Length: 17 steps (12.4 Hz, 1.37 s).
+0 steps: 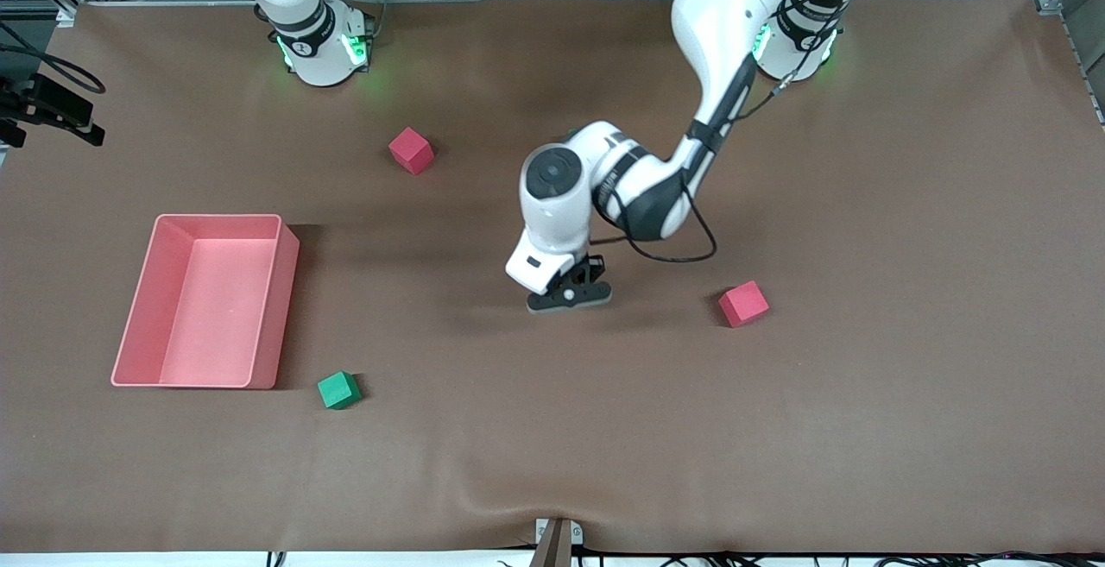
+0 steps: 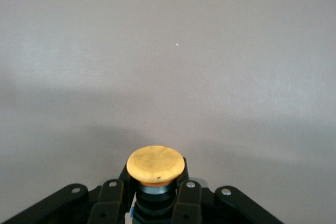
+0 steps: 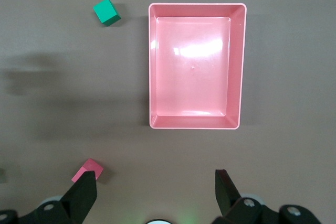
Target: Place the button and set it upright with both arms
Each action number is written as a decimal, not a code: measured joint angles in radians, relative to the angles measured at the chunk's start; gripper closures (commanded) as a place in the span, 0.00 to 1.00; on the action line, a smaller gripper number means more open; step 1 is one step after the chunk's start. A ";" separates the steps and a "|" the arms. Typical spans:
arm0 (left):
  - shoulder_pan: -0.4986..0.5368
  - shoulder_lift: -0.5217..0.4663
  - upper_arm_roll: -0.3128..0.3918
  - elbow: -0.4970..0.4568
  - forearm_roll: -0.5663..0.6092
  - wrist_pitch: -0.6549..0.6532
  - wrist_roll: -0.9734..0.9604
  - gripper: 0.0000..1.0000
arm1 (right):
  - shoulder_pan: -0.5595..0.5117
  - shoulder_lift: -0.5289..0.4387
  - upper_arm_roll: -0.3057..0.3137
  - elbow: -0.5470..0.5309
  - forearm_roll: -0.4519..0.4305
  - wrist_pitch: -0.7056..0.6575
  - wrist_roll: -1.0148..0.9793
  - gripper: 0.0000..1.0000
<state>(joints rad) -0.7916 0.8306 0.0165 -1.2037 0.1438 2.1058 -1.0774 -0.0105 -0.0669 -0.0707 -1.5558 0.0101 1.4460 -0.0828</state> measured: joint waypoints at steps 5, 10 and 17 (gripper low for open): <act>-0.078 -0.029 0.002 0.000 0.180 -0.082 -0.417 0.97 | 0.000 0.008 0.000 -0.004 -0.005 -0.014 0.001 0.00; -0.233 -0.025 0.022 -0.014 0.520 -0.266 -0.712 0.95 | 0.001 0.009 0.002 0.000 -0.036 0.023 0.001 0.00; -0.363 0.066 0.028 -0.031 0.826 -0.406 -1.107 0.93 | 0.006 0.023 0.005 0.014 -0.007 0.057 0.002 0.00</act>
<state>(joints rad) -1.1542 0.8964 0.0441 -1.2350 0.9699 1.7002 -2.1846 -0.0044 -0.0435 -0.0655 -1.5420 0.0027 1.5034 -0.0807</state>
